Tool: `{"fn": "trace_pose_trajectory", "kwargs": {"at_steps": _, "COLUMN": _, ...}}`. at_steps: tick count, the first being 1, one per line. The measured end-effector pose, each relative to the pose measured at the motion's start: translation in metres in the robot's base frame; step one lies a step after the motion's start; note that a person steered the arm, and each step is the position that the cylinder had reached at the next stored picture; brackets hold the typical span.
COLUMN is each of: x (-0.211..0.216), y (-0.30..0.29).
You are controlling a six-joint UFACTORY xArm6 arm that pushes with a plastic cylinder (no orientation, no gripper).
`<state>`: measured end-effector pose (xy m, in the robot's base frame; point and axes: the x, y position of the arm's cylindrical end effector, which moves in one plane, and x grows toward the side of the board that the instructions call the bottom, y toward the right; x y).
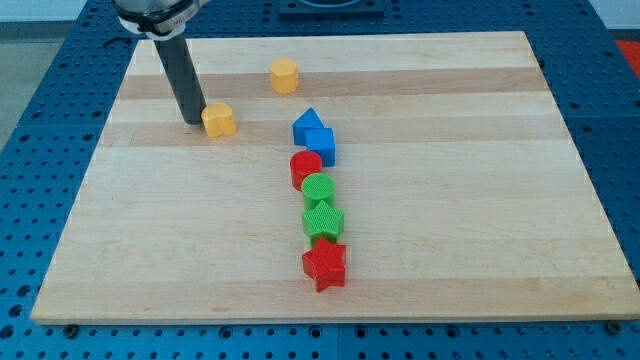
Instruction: Nudge the yellow heart up a bit
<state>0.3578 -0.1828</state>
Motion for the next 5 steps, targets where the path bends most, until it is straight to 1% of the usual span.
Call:
{"fn": "trace_pose_trajectory", "kwargs": {"at_steps": 3, "x": 0.041, "y": -0.008}}
{"fn": "trace_pose_trajectory", "kwargs": {"at_steps": 5, "x": 0.045, "y": -0.003}}
